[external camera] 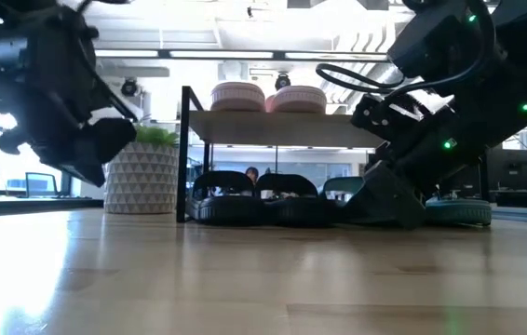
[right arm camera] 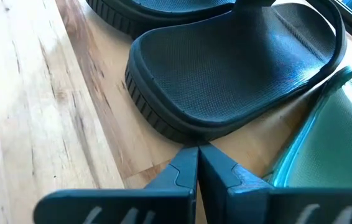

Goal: Pick and place slides into the shelf
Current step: Adjust the slippers under the shelf

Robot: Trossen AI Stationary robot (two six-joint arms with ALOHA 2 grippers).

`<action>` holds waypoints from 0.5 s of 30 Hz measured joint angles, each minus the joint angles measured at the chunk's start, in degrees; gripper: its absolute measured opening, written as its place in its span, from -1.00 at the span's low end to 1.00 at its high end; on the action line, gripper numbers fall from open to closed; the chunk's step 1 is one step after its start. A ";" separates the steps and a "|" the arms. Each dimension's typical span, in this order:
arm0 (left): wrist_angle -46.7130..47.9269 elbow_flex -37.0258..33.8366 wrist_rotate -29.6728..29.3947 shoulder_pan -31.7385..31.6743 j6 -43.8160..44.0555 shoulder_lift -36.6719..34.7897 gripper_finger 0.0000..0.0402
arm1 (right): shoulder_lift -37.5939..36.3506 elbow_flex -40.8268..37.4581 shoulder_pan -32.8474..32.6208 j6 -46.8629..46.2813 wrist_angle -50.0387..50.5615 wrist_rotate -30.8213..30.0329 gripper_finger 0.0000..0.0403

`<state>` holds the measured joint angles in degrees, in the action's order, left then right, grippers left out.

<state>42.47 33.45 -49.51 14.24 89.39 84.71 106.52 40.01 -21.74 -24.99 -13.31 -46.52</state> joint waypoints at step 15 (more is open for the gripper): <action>-37.15 -12.96 18.43 -21.12 -29.91 -15.02 -1.00 | 0.00 0.00 0.00 1.05 -0.74 0.38 -1.00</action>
<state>5.32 20.49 -31.08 -6.88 59.48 69.69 106.52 40.01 -21.74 -23.94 -14.05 -46.14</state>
